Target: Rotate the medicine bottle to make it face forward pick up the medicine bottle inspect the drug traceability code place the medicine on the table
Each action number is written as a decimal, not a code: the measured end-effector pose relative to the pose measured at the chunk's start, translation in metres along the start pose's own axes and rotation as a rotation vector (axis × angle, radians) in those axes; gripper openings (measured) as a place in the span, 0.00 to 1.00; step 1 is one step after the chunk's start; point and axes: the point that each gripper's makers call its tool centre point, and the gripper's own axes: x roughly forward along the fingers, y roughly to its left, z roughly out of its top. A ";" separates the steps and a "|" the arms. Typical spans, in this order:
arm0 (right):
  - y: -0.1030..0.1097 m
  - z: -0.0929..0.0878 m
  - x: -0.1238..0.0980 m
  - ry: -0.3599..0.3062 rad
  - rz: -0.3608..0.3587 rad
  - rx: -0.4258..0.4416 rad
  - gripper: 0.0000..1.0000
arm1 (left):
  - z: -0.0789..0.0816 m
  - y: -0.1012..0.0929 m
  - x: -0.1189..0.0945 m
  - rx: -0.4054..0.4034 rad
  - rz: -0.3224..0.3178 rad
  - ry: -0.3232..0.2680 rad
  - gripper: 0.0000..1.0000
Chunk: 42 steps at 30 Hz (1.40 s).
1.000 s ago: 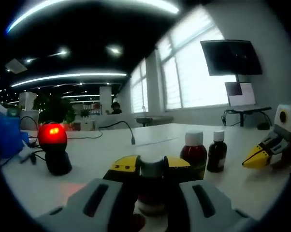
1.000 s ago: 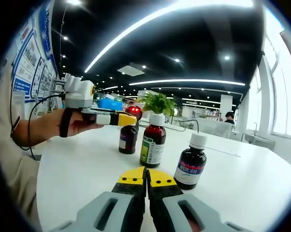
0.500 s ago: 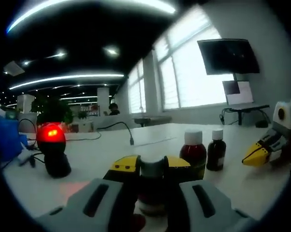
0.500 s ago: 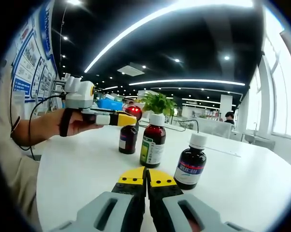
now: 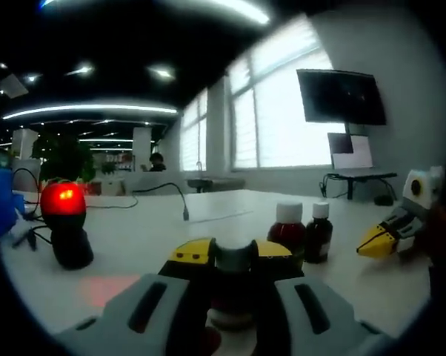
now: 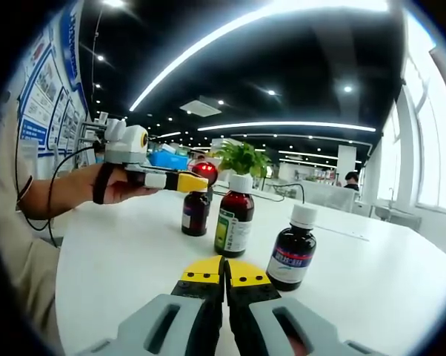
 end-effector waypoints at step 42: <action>0.002 -0.001 0.000 0.004 0.003 -0.001 0.00 | -0.004 -0.001 0.001 -0.085 -0.260 0.046 0.11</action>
